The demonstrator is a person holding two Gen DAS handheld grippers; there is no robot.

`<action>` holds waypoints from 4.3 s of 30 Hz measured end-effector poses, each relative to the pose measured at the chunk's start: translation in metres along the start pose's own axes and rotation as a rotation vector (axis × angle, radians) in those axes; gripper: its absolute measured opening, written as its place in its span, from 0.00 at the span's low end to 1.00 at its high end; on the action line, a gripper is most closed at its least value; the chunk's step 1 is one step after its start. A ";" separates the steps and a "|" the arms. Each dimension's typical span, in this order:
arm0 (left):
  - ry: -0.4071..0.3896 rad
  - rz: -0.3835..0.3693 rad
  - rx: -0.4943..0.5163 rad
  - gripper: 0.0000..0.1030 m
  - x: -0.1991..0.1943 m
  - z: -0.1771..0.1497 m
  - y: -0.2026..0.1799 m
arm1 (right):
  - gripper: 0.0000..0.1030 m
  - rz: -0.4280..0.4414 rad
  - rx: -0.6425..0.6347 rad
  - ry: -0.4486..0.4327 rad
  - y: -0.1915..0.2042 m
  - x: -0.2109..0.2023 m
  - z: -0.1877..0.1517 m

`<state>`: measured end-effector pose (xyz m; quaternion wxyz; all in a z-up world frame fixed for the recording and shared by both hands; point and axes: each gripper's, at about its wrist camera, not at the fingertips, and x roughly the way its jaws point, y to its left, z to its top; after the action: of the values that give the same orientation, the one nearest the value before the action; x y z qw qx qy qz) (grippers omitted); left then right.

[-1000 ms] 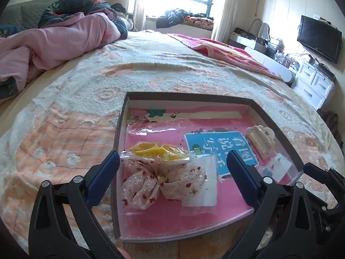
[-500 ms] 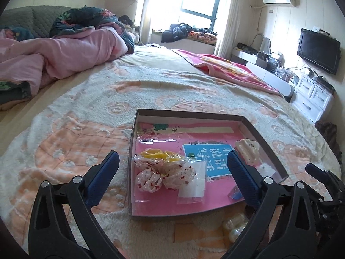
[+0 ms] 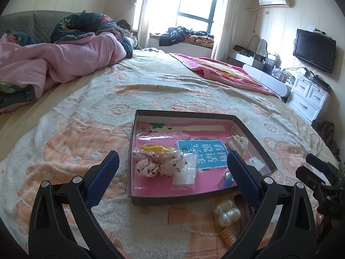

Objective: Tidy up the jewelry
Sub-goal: 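Withdraw both tools from the tray toward the remaining hair clips, then grasp the burgundy clip with the right tool while the left grasps the pearl clip, then drop the pearl clip in the tray with left tool while right drops the burgundy clip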

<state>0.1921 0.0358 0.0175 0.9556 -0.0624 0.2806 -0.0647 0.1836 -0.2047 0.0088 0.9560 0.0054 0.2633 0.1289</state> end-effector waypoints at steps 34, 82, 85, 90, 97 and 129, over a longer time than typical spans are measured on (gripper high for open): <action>0.072 0.005 0.099 0.89 -0.026 -0.053 -0.015 | 0.87 0.046 -0.088 0.064 0.024 -0.030 -0.045; 0.372 -0.272 0.071 0.39 0.075 -0.072 -0.062 | 0.09 0.164 0.144 0.178 -0.024 0.013 -0.050; 0.358 -0.251 0.113 0.38 0.072 -0.073 -0.068 | 0.09 0.155 0.154 0.164 -0.028 0.011 -0.047; 0.319 -0.255 0.114 0.36 0.061 -0.067 -0.068 | 0.09 0.149 0.150 0.144 -0.028 0.009 -0.042; 0.235 -0.259 0.103 0.36 0.042 -0.043 -0.065 | 0.09 0.152 0.134 0.127 -0.024 0.007 -0.036; 0.150 -0.161 0.085 0.36 0.053 -0.011 -0.053 | 0.09 0.118 0.091 0.015 -0.032 0.033 0.024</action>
<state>0.2257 -0.0261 -0.0117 0.9255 -0.0392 0.3423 -0.1575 0.2309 -0.2257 0.0102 0.9435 0.0632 0.2755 0.1728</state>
